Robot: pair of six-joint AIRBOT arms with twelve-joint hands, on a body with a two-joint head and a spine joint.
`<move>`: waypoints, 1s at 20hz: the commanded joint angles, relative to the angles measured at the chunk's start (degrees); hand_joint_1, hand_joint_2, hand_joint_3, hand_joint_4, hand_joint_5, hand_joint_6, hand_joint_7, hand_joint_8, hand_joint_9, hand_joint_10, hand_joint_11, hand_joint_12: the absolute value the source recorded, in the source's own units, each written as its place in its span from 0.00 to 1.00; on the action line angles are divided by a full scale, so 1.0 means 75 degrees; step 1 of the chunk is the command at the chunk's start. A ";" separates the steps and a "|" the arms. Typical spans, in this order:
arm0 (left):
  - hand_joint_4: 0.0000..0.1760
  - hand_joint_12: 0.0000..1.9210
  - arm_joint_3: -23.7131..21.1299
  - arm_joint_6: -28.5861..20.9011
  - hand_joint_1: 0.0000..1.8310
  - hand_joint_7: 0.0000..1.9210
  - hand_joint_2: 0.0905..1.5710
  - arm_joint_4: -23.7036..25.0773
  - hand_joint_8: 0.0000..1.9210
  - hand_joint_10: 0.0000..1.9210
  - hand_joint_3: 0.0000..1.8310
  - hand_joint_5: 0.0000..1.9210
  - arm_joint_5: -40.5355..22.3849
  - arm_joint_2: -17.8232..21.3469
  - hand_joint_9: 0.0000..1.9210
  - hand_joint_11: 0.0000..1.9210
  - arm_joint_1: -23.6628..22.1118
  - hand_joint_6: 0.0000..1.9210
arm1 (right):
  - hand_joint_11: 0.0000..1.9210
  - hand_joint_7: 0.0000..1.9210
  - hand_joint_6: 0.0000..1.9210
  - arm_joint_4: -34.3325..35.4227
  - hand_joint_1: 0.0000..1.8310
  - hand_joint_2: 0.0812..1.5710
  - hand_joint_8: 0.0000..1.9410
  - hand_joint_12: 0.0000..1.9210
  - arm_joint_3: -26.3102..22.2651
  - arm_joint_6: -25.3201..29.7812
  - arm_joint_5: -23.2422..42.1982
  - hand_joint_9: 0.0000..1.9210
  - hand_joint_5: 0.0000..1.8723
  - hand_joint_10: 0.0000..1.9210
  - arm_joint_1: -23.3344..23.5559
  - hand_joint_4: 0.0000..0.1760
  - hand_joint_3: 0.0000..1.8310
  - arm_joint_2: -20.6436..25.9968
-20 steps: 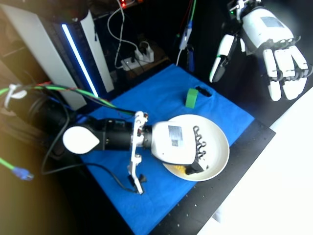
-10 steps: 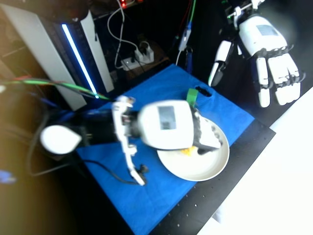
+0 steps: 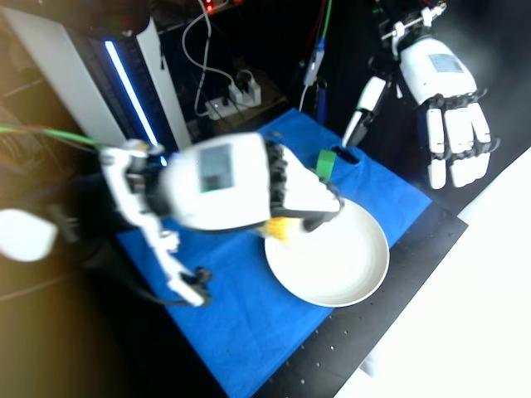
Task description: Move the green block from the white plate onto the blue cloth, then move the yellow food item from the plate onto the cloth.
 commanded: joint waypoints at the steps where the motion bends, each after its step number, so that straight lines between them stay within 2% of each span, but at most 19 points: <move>1: 1.00 0.30 0.0041 -0.0021 0.39 0.14 0.42 -0.0163 0.00 0.00 0.00 0.09 -0.0739 0.0042 0.15 0.01 -0.0046 0.00 | 0.36 0.61 0.31 0.0291 0.69 0.64 0.40 0.79 -0.0112 -0.0020 0.0858 0.52 0.61 0.40 -0.0013 0.00 0.00 0.0016; 2: 1.00 0.30 0.0041 -0.0022 0.39 0.14 0.42 -0.0177 0.00 0.00 0.00 0.09 -0.0747 0.0045 0.15 0.01 -0.0030 0.00 | 0.37 0.54 0.20 0.0288 0.69 0.67 0.59 0.91 -0.0191 -0.0020 0.0886 0.47 0.63 0.65 -0.0100 0.00 0.00 0.0062; 3: 1.00 0.30 0.0041 -0.0022 0.38 0.13 0.42 -0.0184 0.00 0.00 0.00 0.08 -0.0753 0.0045 0.14 0.00 -0.0020 0.00 | 0.44 0.51 0.28 0.0286 0.66 0.64 0.70 0.98 -0.0299 -0.0020 0.0948 0.48 0.64 0.86 -0.0255 0.00 0.00 0.0133; 4: 1.00 0.29 0.0041 -0.0022 0.37 0.14 0.43 -0.0185 0.00 0.00 0.00 0.09 -0.0761 0.0045 0.14 0.00 -0.0018 0.00 | 0.56 0.52 0.35 0.0286 0.65 0.64 0.81 1.00 -0.0396 -0.0020 0.1028 0.54 0.61 0.97 -0.0372 0.00 0.00 0.0182; 5: 1.00 0.29 0.0040 -0.0024 0.37 0.14 0.43 -0.0193 0.00 0.00 0.00 0.09 -0.0774 0.0045 0.14 0.00 -0.0015 0.00 | 0.56 0.52 0.35 0.0287 0.65 0.64 0.81 1.00 -0.0493 -0.0020 0.1149 0.54 0.61 0.97 -0.0532 0.00 0.00 0.0231; 6: 1.00 0.27 0.0040 -0.0025 0.37 0.14 0.43 -0.0234 0.00 0.00 0.00 0.10 -0.0790 0.0045 0.14 0.00 0.0011 0.00 | 0.41 0.54 0.29 0.0287 0.69 0.68 0.61 0.99 -0.0600 -0.0020 0.1242 0.47 0.58 0.76 -0.0705 0.00 0.00 0.0263; 7: 1.00 0.24 0.0040 -0.0025 0.38 0.14 0.43 -0.0249 0.00 0.00 0.00 0.09 -0.0799 0.0048 0.14 0.00 0.0028 0.00 | 0.40 0.58 0.31 0.0286 0.70 0.66 0.51 0.92 -0.0627 -0.0020 0.1274 0.50 0.58 0.66 -0.0772 0.00 0.00 0.0263; 8: 1.00 0.24 0.0040 -0.0025 0.38 0.14 0.43 -0.0292 0.00 0.00 0.00 0.09 -0.0824 0.0054 0.14 0.00 0.0067 0.00 | 0.40 0.58 0.31 0.0286 0.70 0.66 0.51 0.92 -0.0677 -0.0020 0.1325 0.50 0.58 0.66 -0.0888 0.00 0.00 0.0262; 9: 1.00 0.23 0.0040 -0.0025 0.38 0.14 0.42 -0.0326 0.00 0.00 0.00 0.10 -0.0840 0.0056 0.14 0.01 0.0095 0.00 | 0.39 0.63 0.31 0.0286 0.70 0.64 0.40 0.90 -0.0714 -0.0020 0.1341 0.52 0.59 0.57 -0.0981 0.00 0.00 0.0259; 12: 1.00 0.25 0.0040 -0.0024 0.39 0.14 0.43 -0.0329 0.00 0.00 0.00 0.10 -0.0846 0.0054 0.13 0.00 0.0099 0.00 | 0.41 0.64 0.31 0.0251 0.70 0.64 0.37 0.91 -0.0756 -0.0020 0.1343 0.53 0.60 0.57 -0.1146 0.00 0.00 0.0244; 13: 1.00 0.23 0.0040 -0.0025 0.39 0.14 0.44 -0.0332 0.00 0.00 0.00 0.11 -0.0861 0.0053 0.13 0.00 0.0099 0.00 | 0.42 0.63 0.27 0.0218 0.70 0.64 0.42 0.93 -0.0756 -0.0020 0.1341 0.53 0.61 0.62 -0.1213 0.00 0.00 0.0224; 14: 1.00 0.22 0.0035 -0.0025 0.39 0.15 0.45 -0.0334 0.00 0.00 0.00 0.09 -0.0874 0.0047 0.14 0.00 0.0101 0.00 | 0.43 0.62 0.25 0.0200 0.71 0.64 0.44 0.91 -0.0753 -0.0020 0.1333 0.53 0.62 0.63 -0.1277 0.00 0.00 0.0208; 15: 0.98 0.23 0.0032 -0.0025 0.38 0.15 0.45 -0.0334 0.00 0.00 0.00 0.09 -0.0893 0.0035 0.14 0.00 0.0105 0.00 | 0.46 0.58 0.23 0.0155 0.70 0.66 0.53 0.96 -0.0753 -0.0020 0.1296 0.53 0.61 0.72 -0.1340 0.00 0.00 0.0201; 16: 0.99 0.24 0.0027 -0.0023 0.38 0.15 0.45 -0.0334 0.00 0.00 0.00 0.09 -0.0903 0.0032 0.14 0.00 0.0110 0.00 | 0.47 0.57 0.23 0.0095 0.70 0.66 0.54 0.95 -0.0756 -0.0020 0.1246 0.53 0.61 0.72 -0.1375 0.00 0.00 0.0187; 18: 1.00 0.26 0.0023 -0.0023 0.38 0.15 0.45 -0.0334 0.00 0.00 0.00 0.09 -0.0917 0.0032 0.14 0.00 0.0122 0.00 | 0.45 0.59 0.27 0.0037 0.70 0.66 0.50 0.87 -0.0754 -0.0020 0.1175 0.54 0.60 0.61 -0.1448 0.00 0.00 0.0153; 19: 1.00 0.27 0.0021 -0.0023 0.38 0.15 0.45 -0.0334 0.00 0.00 0.00 0.09 -0.0918 0.0032 0.14 0.00 0.0122 0.00 | 0.37 0.54 0.11 0.0028 0.60 0.60 0.31 0.81 -0.0756 -0.0020 0.1159 0.48 0.52 0.52 -0.1487 0.00 0.00 0.0141; 20: 0.99 0.28 0.0020 -0.0024 0.39 0.14 0.45 -0.0335 0.00 0.00 0.00 0.09 -0.0924 0.0032 0.14 0.00 0.0122 0.00 | 0.30 0.52 0.03 0.0029 0.54 0.58 0.18 0.80 -0.0755 -0.0020 0.1155 0.43 0.48 0.47 -0.1511 0.00 0.00 0.0137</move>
